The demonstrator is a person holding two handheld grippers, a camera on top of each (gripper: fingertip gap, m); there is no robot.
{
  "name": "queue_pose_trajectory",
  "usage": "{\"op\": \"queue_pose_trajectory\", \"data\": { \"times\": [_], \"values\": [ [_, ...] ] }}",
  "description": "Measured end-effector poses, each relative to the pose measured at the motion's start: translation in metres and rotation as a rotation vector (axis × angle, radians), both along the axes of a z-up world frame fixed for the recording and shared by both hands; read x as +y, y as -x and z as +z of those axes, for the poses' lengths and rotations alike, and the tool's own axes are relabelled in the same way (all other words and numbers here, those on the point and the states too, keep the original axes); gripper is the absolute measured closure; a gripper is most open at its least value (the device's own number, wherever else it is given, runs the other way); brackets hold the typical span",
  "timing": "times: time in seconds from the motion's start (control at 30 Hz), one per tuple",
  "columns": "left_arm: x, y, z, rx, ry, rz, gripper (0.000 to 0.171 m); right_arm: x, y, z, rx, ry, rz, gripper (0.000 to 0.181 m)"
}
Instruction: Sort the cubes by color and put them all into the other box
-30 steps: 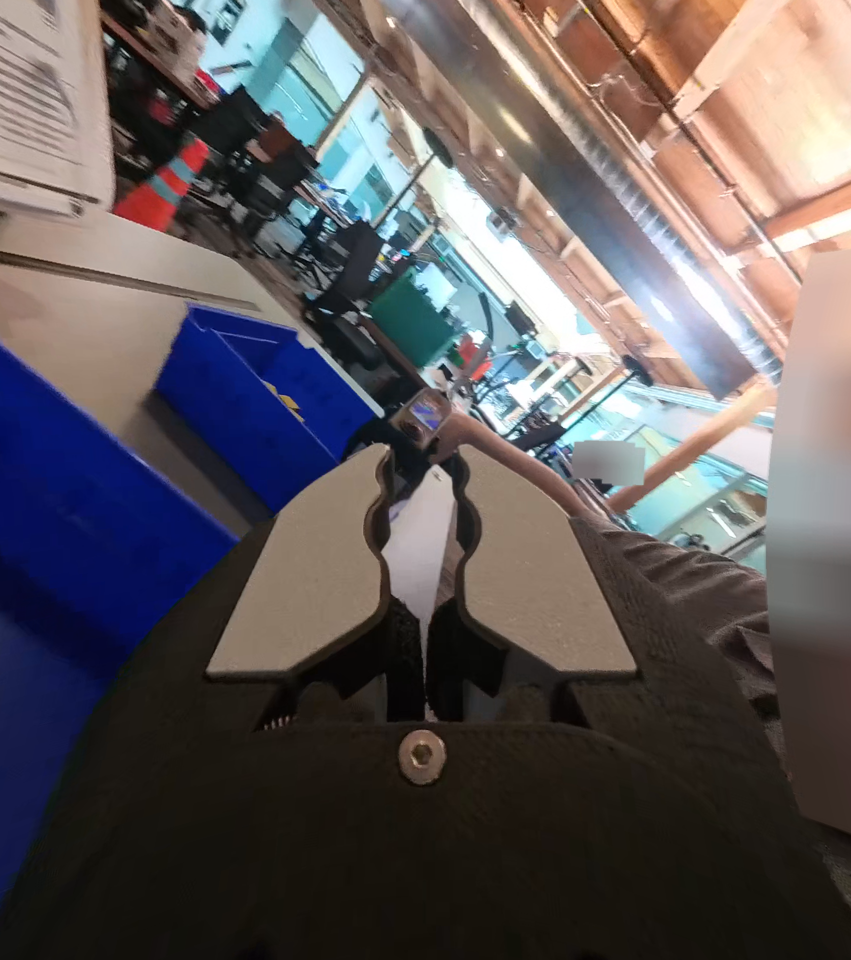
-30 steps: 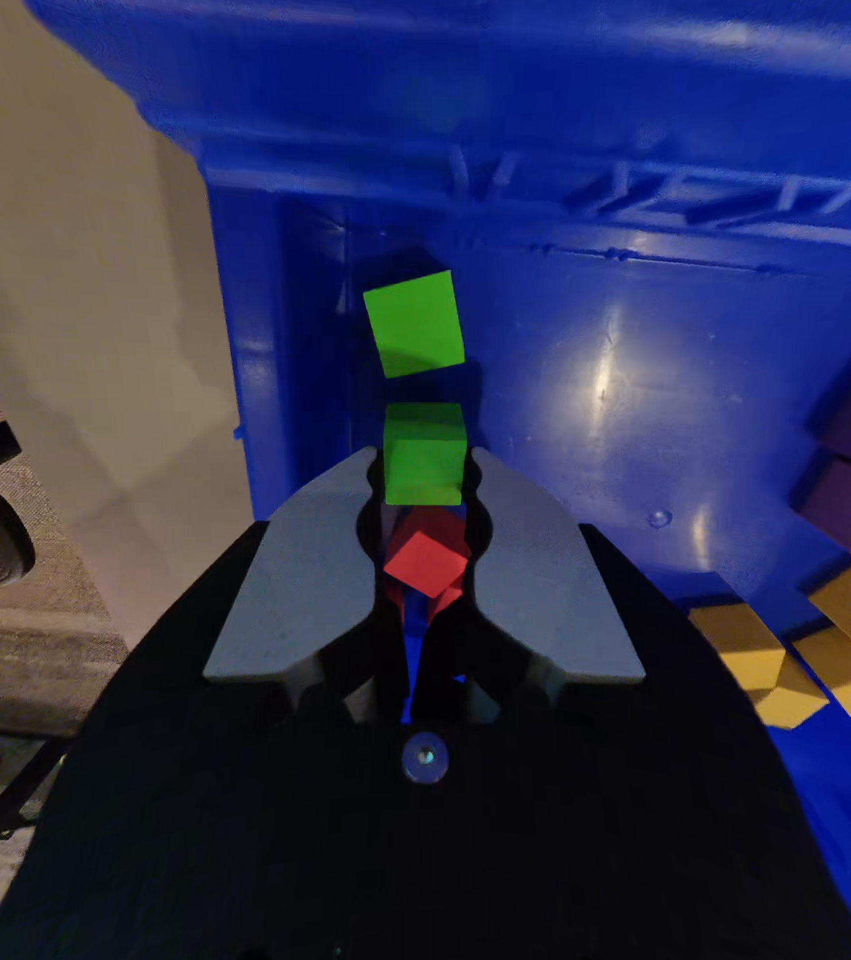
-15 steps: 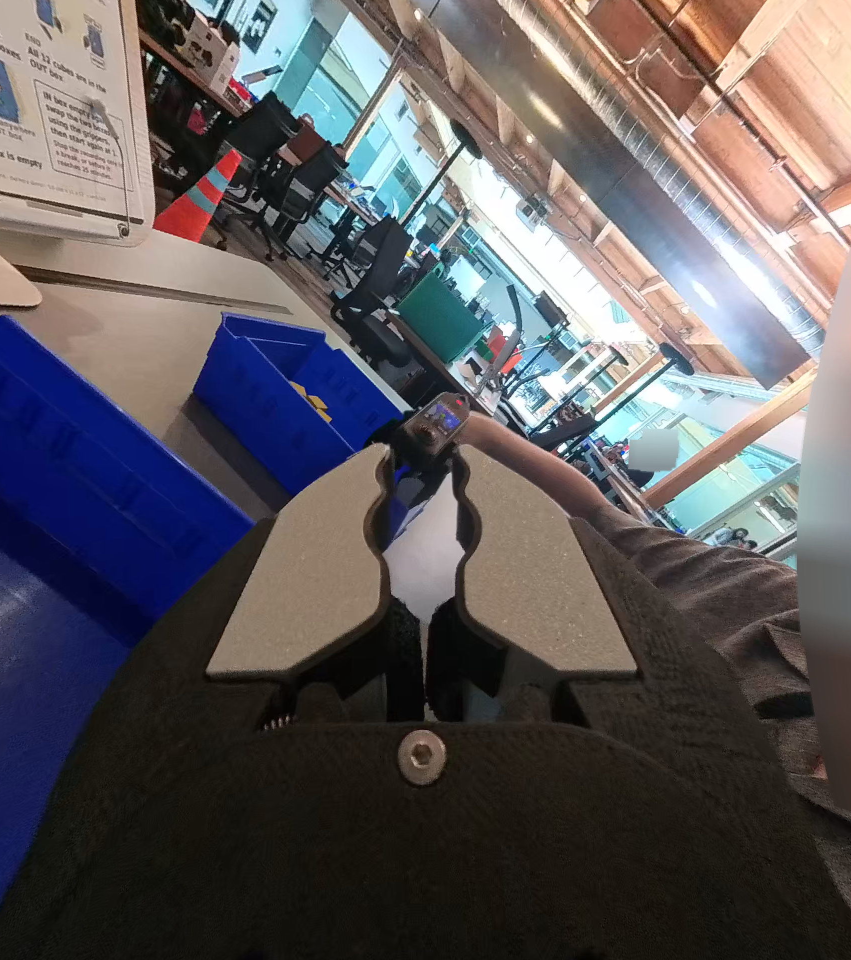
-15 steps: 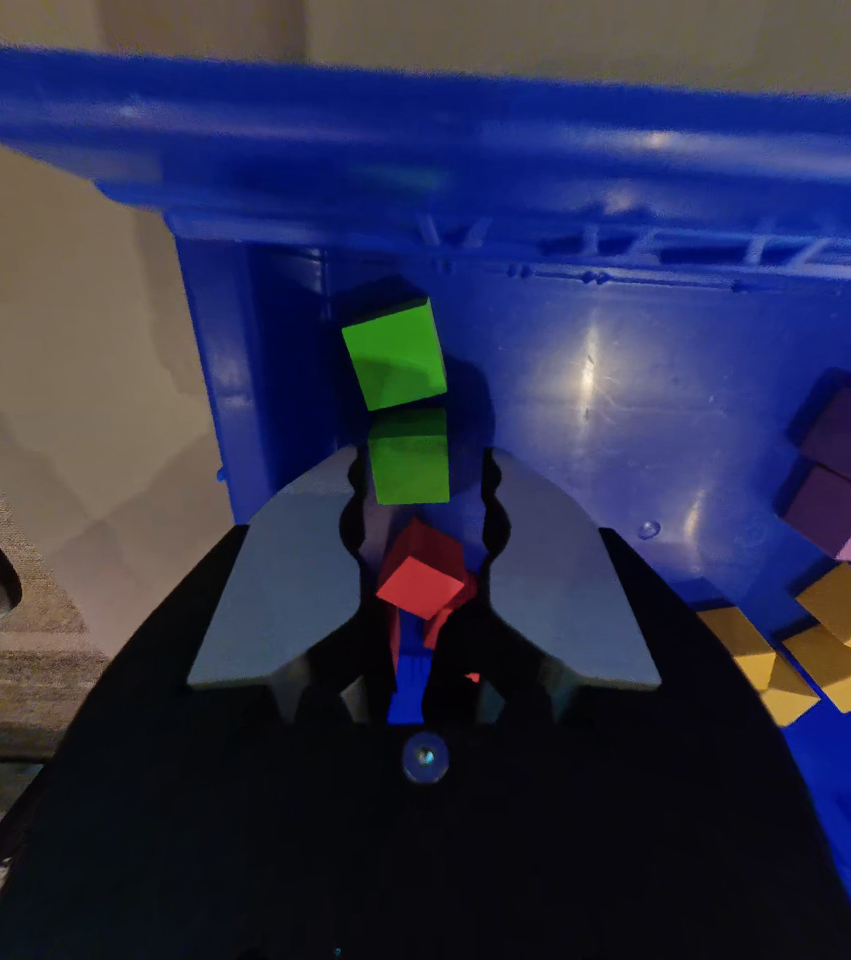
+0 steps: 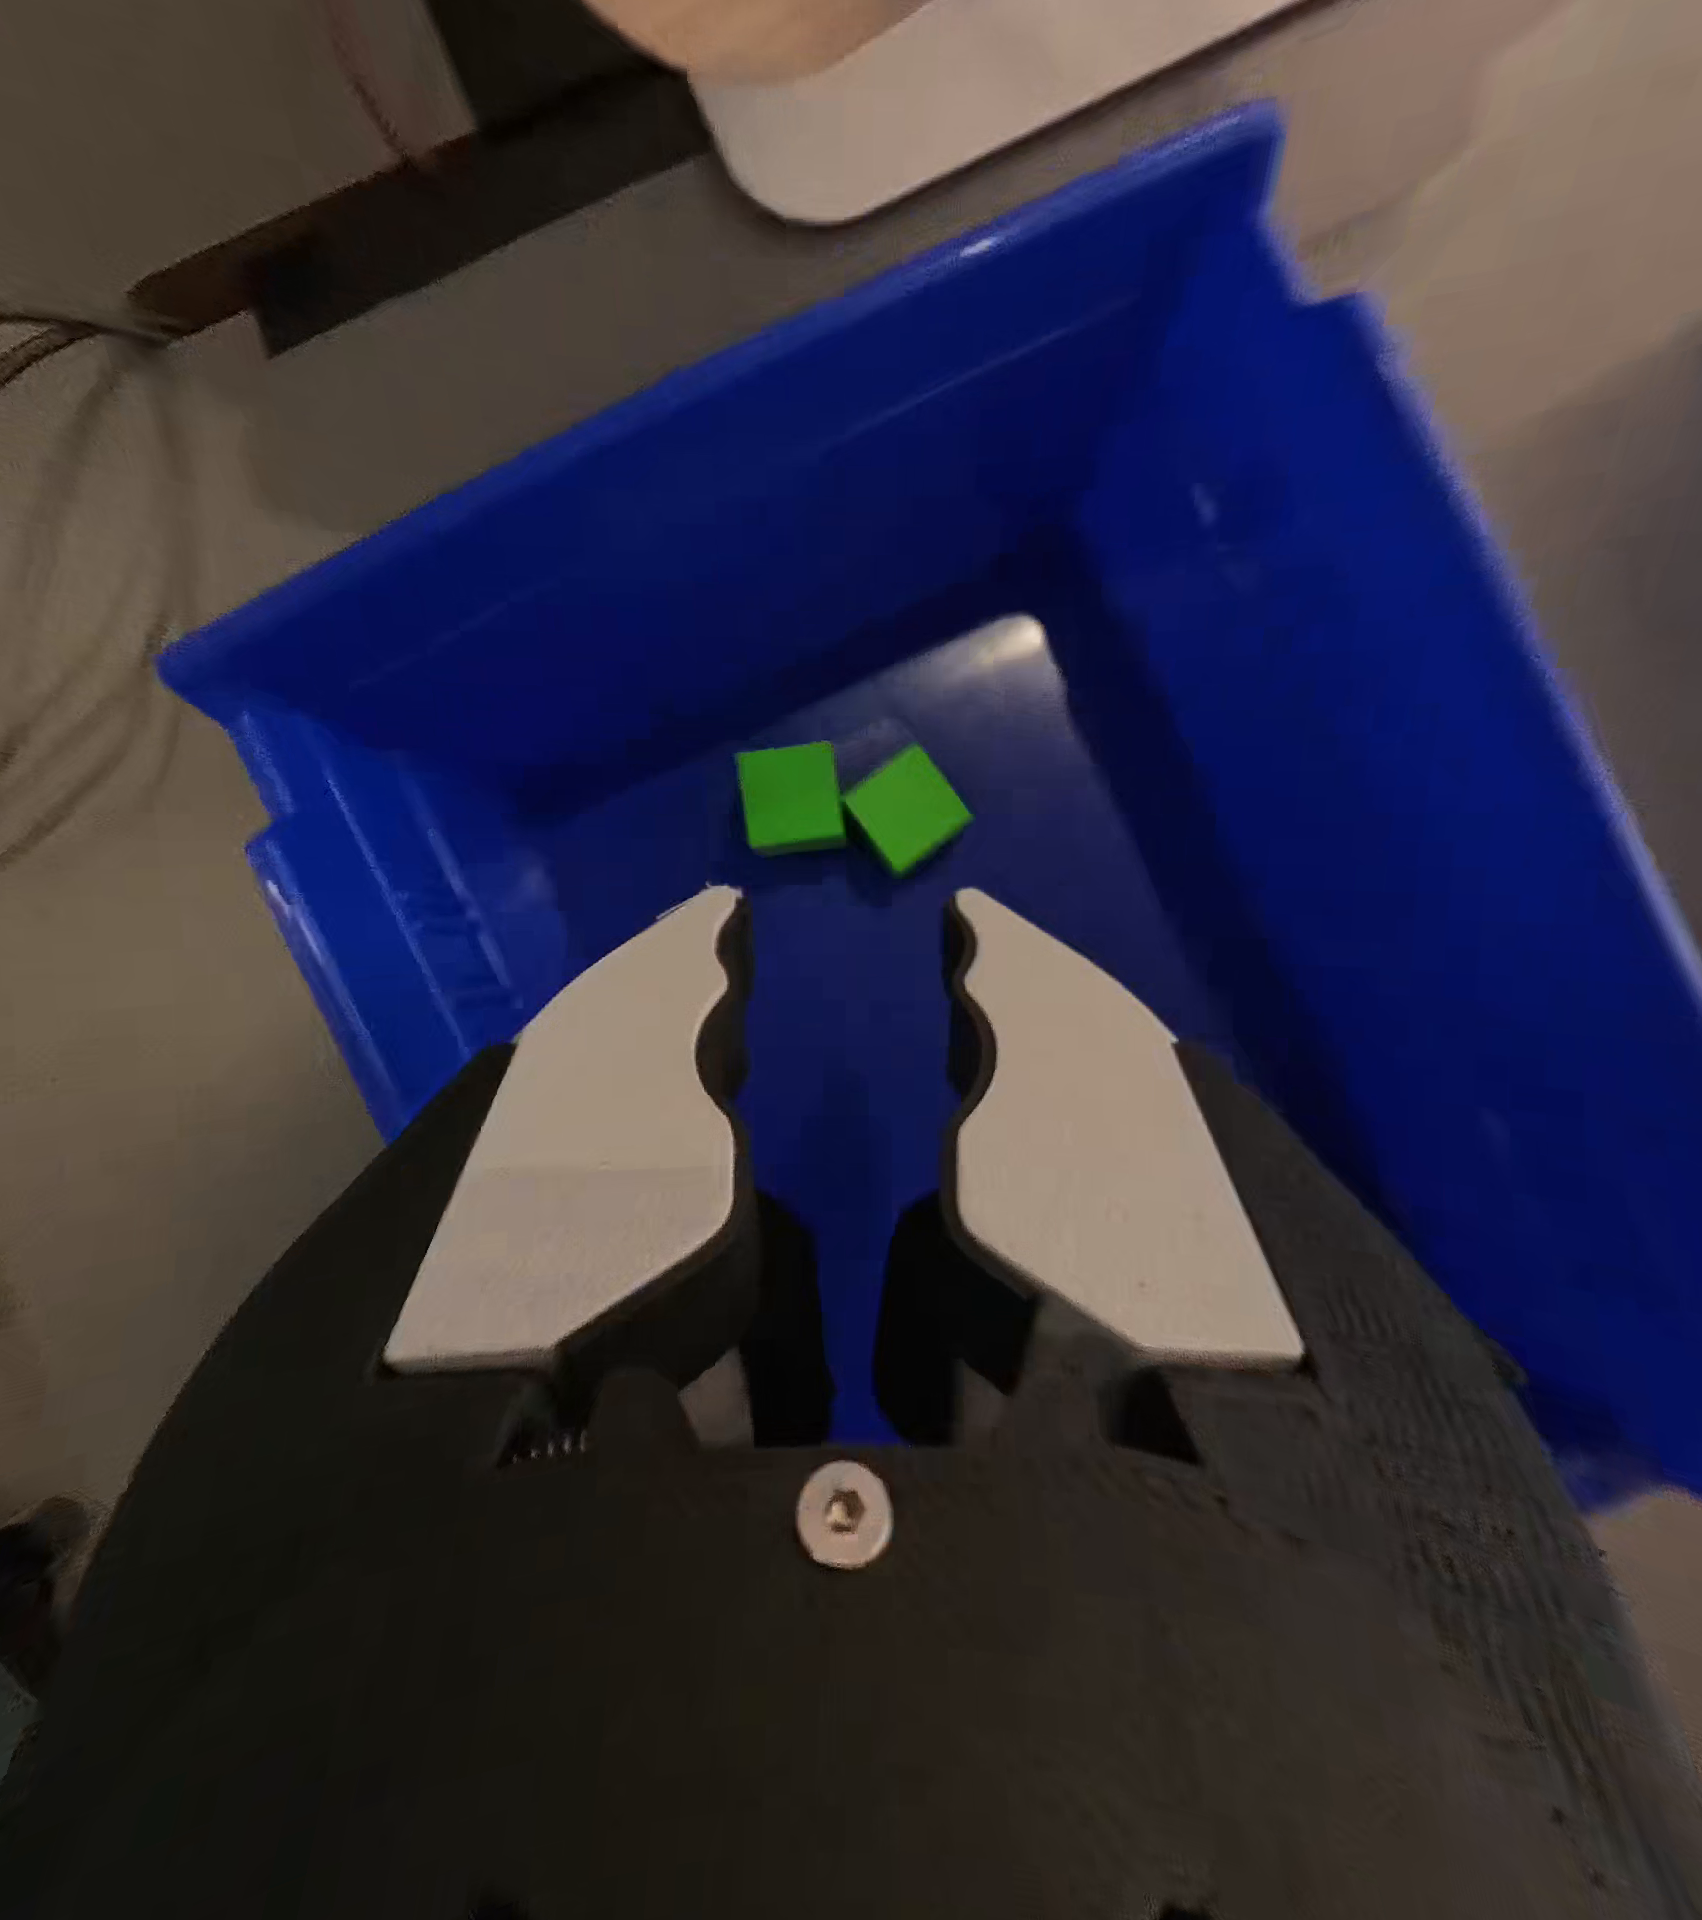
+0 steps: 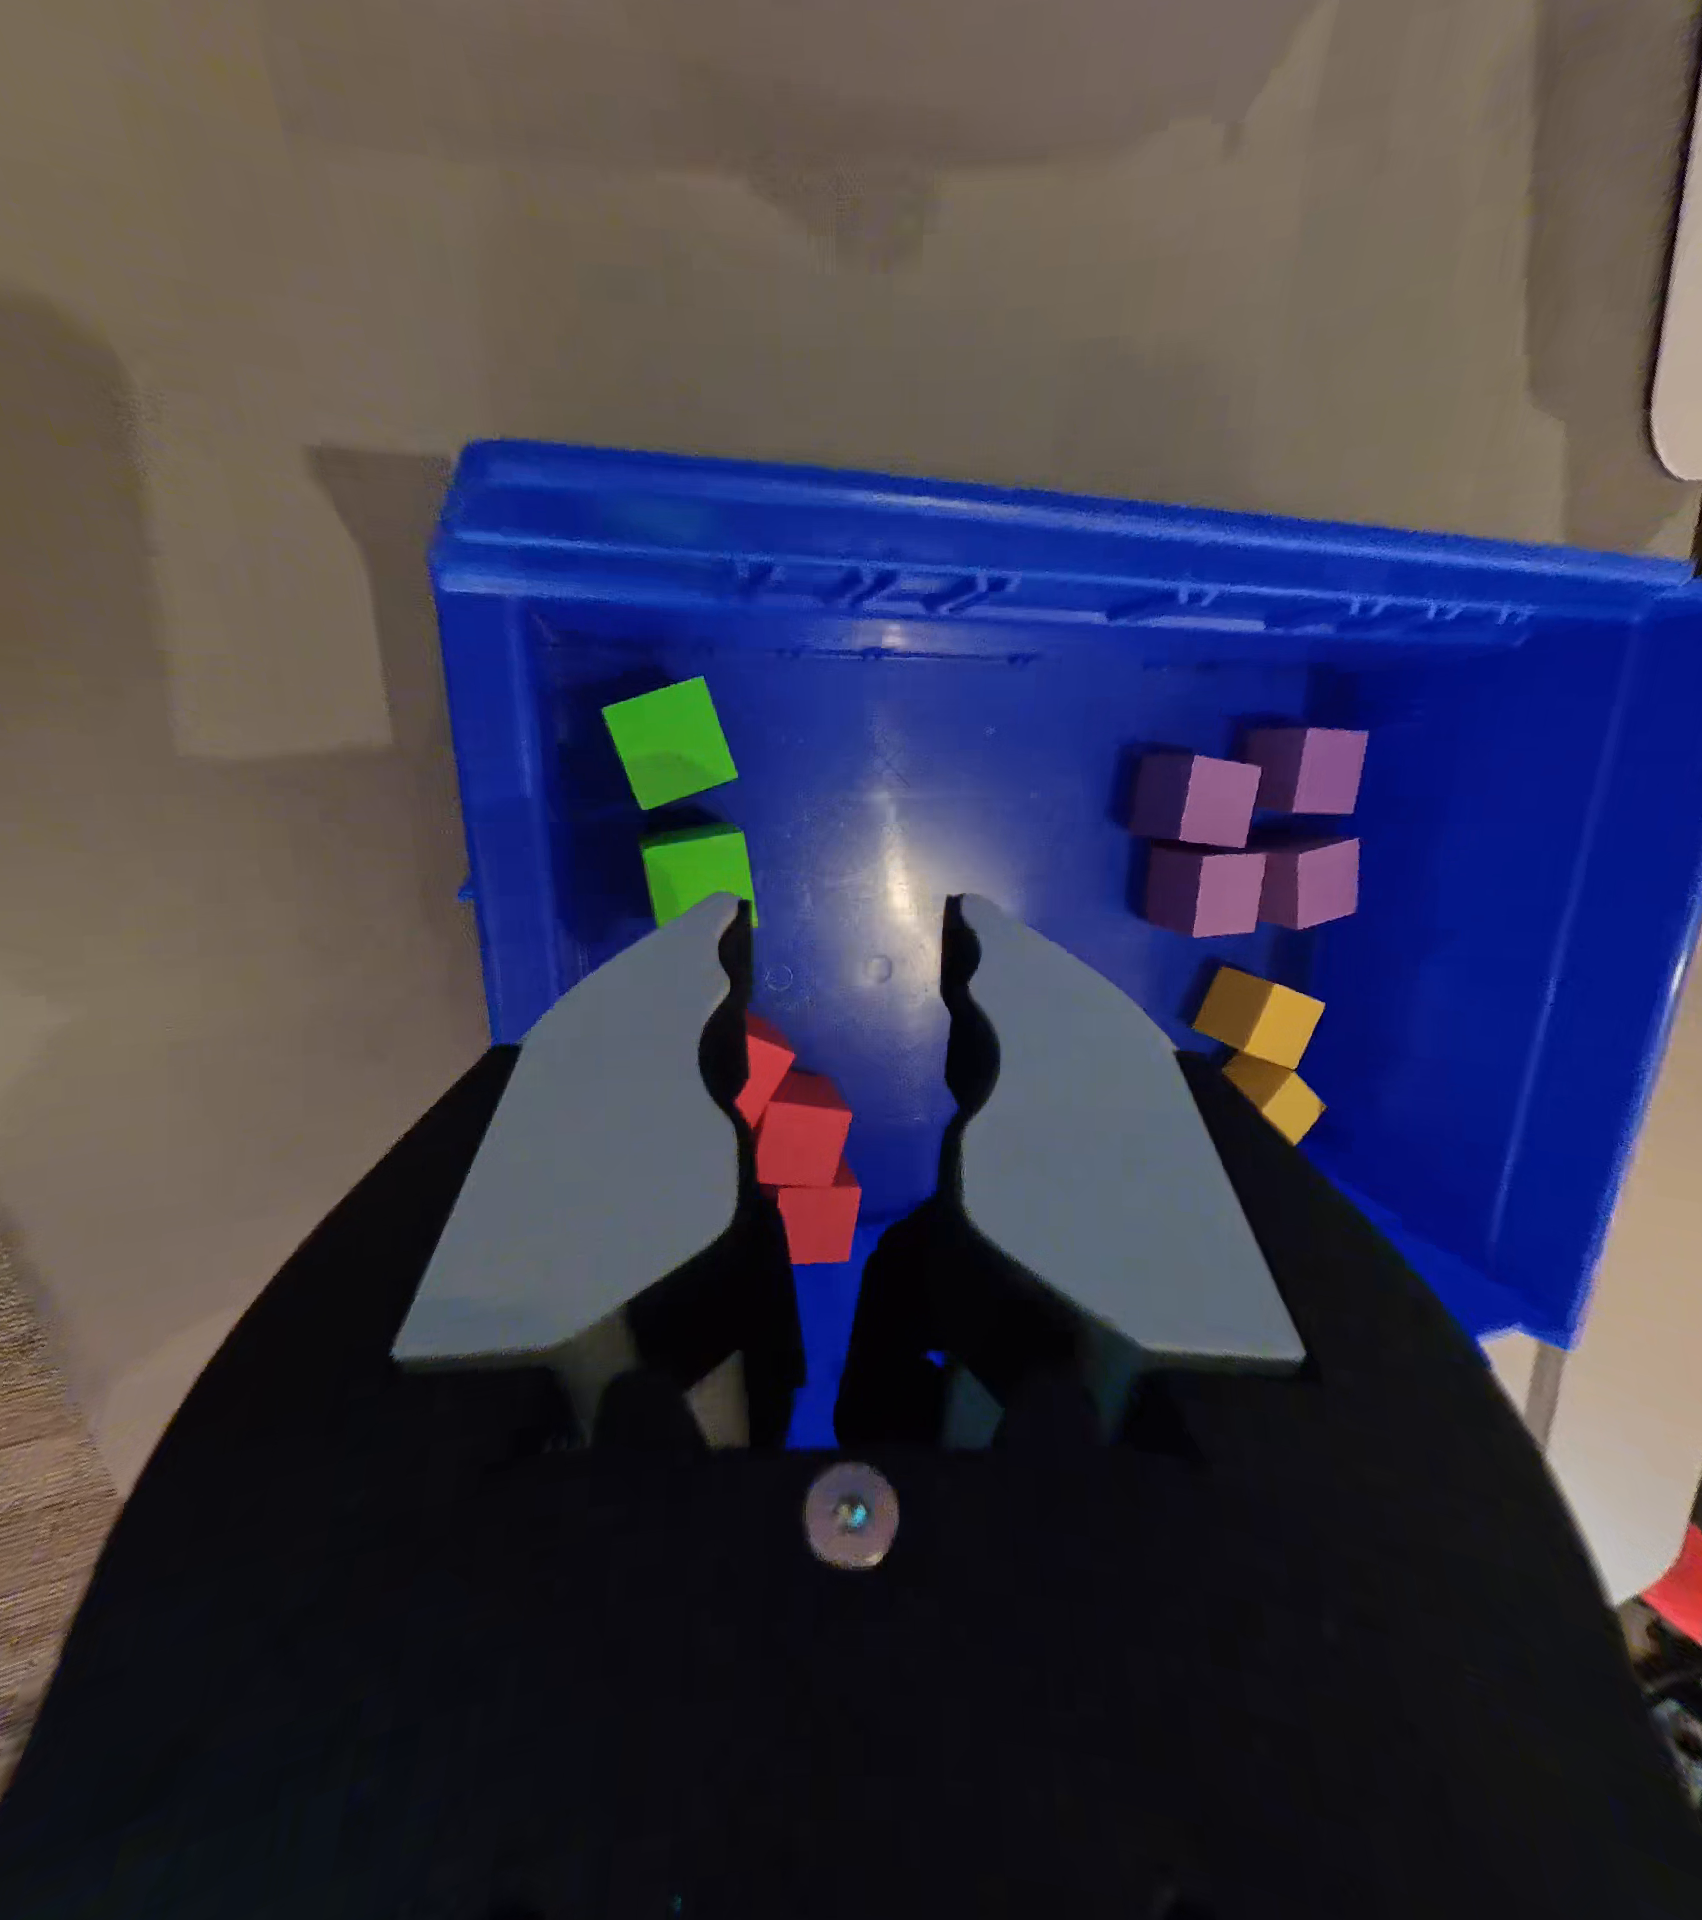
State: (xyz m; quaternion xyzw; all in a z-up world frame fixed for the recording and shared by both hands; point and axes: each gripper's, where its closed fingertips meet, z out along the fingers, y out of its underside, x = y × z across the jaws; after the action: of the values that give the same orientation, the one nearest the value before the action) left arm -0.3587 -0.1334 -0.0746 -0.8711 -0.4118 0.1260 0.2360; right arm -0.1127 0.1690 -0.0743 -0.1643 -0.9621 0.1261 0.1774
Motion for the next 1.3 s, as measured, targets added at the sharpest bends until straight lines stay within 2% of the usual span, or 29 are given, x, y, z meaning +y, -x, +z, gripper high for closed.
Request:
{"op": "queue_pose_trajectory", "data": {
  "times": [0.1,0.23,0.33,0.63,0.9,1.13,1.3],
  "values": [
    [-0.001,0.021,-0.024,-0.056,0.074,0.052,0.143,-0.003,-0.003,0.000,0.024,-0.005,0.019,0.146],
    [-0.004,0.030,-0.050,-0.115,0.154,0.076,0.143,-0.002,-0.004,0.003,0.050,0.037,0.025,0.148],
    [0.002,0.032,-0.062,-0.154,0.137,0.081,0.139,0.003,-0.004,-0.001,0.049,0.044,0.016,0.148],
    [0.012,0.035,-0.062,-0.194,0.078,0.086,0.138,0.011,-0.009,-0.004,0.049,0.060,0.000,0.148],
    [0.008,0.029,-0.073,-0.260,0.088,0.102,0.138,0.013,-0.011,-0.001,0.063,0.057,-0.002,0.149],
    [0.004,0.028,-0.074,-0.273,0.067,0.149,0.140,0.009,-0.011,0.002,0.085,0.060,0.008,0.149],
    [0.014,0.029,-0.056,-0.250,-0.082,0.140,0.141,0.008,-0.011,0.005,0.104,0.062,0.012,0.150]
  ]
}}
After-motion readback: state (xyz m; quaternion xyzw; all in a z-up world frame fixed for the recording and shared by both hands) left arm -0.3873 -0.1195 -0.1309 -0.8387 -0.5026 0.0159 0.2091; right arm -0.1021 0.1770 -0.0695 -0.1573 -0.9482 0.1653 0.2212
